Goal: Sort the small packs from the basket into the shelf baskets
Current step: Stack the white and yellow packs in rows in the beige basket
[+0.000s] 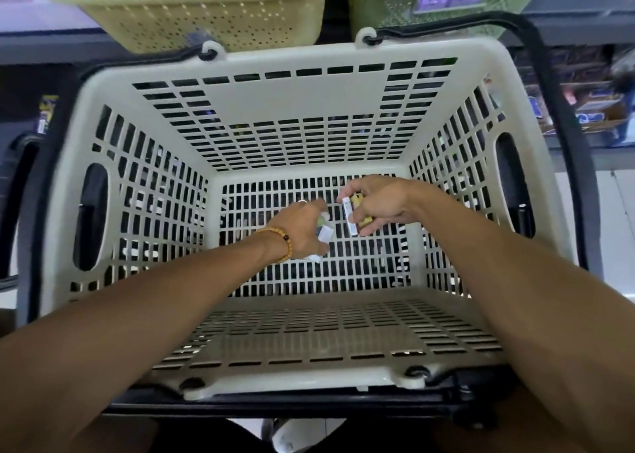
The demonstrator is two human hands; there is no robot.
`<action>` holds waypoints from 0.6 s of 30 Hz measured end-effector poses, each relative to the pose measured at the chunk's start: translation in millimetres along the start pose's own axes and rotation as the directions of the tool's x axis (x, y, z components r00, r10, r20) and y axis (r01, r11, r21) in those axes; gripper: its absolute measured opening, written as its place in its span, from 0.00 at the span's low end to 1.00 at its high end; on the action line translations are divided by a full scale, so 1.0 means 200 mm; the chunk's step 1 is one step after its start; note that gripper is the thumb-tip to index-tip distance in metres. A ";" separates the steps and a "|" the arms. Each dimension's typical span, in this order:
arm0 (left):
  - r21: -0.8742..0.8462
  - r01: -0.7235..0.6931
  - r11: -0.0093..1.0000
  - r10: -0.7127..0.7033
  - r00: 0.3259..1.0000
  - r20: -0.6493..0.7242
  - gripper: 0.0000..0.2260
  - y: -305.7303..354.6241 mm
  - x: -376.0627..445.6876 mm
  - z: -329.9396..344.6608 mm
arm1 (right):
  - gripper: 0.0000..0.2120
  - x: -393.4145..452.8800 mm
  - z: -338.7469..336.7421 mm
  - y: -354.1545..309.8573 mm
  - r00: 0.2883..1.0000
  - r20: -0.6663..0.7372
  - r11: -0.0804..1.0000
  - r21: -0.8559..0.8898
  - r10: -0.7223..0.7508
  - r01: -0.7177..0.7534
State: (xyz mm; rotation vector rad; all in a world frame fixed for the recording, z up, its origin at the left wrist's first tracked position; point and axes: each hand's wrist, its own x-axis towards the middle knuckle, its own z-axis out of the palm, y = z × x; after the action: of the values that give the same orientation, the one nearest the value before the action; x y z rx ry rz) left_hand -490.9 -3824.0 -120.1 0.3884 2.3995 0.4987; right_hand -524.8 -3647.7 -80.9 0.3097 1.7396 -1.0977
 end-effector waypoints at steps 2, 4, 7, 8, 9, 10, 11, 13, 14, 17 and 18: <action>0.099 0.004 0.995 -0.002 1.000 -0.021 0.23 0.02 0.00 0.01 | 0.18 0.00 0.00 0.01 1.000 -0.010 1.000 -0.001 0.009 -0.009; 0.095 0.012 0.995 -0.011 1.000 -0.018 0.20 0.03 0.01 0.01 | 0.17 0.00 -0.01 0.01 1.000 -0.001 1.000 -0.013 0.016 -0.016; -0.254 0.080 0.964 -0.058 0.994 0.095 0.12 0.01 0.03 -0.06 | 0.17 -0.02 -0.02 -0.02 1.000 0.018 1.000 -0.016 0.008 -0.008; -0.428 0.134 0.894 -0.074 0.985 0.154 0.09 0.00 0.03 -0.09 | 0.18 -0.03 -0.02 -0.03 1.000 0.011 1.000 -0.001 -0.005 0.005; -0.562 0.179 0.807 -0.083 0.978 0.193 0.07 0.00 0.02 -0.12 | 0.19 -0.04 -0.03 -0.05 1.000 -0.002 1.000 0.015 -0.026 0.026; -0.666 0.209 0.716 -0.087 0.973 0.211 0.04 -0.01 0.01 -0.16 | 0.20 -0.06 -0.03 -0.08 0.998 -0.012 0.998 0.026 -0.054 0.054; -0.759 0.226 0.610 -0.083 0.971 0.222 0.02 0.00 -0.01 -0.19 | 0.21 -0.08 -0.03 -0.11 0.996 -0.015 0.996 0.033 -0.085 0.085; -0.898 0.234 0.373 -0.034 0.970 0.239 0.03 0.01 -0.05 -0.26 | 0.20 -0.13 -0.01 -0.17 0.989 -0.019 0.987 0.060 -0.146 0.147; -0.934 0.221 0.279 0.002 0.973 0.231 0.04 0.02 -0.08 -0.30 | 0.18 -0.16 0.01 -0.19 0.983 -0.039 0.980 0.084 -0.179 0.182; -0.977 0.146 0.153 0.089 0.983 0.161 0.07 0.03 -0.18 -0.42 | 0.09 -0.27 0.04 -0.27 0.939 -0.173 0.936 0.141 -0.298 0.323; -0.984 0.118 0.135 0.113 0.985 0.134 0.09 0.03 -0.22 -0.46 | 0.07 -0.31 0.05 -0.30 0.917 -0.220 0.920 0.140 -0.332 0.366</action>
State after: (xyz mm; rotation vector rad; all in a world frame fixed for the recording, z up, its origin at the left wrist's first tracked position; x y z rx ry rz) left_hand -515.9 -3859.3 -27.9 -0.2187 1.3313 1.8301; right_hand -528.8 -3672.4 3.6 0.2228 1.9194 -1.5330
